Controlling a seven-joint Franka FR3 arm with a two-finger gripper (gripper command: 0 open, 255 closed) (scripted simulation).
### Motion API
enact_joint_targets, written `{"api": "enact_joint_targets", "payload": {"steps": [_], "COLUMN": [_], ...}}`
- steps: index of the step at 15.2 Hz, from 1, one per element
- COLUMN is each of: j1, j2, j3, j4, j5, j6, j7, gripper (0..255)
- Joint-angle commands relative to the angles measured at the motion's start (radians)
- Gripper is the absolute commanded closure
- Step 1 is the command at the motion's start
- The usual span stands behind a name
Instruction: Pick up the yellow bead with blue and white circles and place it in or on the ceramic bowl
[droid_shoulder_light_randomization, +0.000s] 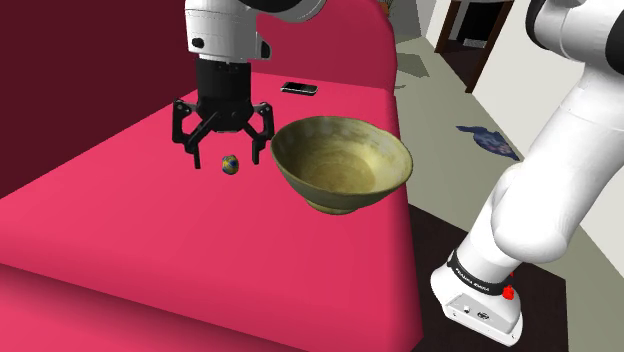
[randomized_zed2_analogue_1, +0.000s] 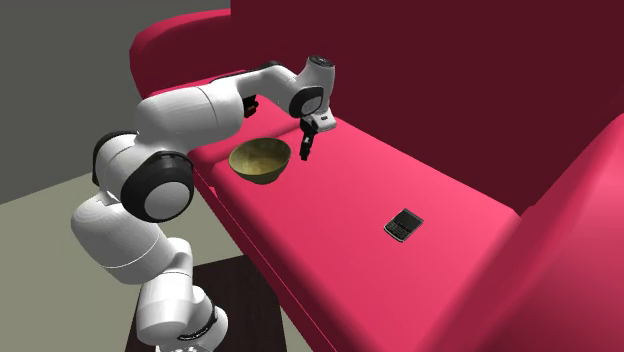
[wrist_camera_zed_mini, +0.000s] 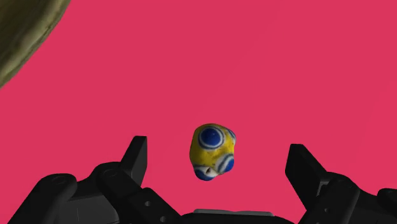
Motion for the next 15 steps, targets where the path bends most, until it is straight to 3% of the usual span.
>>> {"api": "enact_joint_targets", "payload": {"steps": [1, 5, 6, 15], "j1": [0.000, 0.000, 0.000, 0.000], "j2": [0.000, 0.000, 0.000, 0.000], "j3": [0.000, 0.000, 0.000, 0.000], "j4": [-0.004, -0.004, -0.004, -0.004], "j5": [0.000, 0.000, 0.000, 0.000], "j6": [0.004, 0.004, 0.004, 0.004], "j7": [-0.001, -0.001, -0.001, -0.001], "gripper": [0, 0, 255, 255]}}
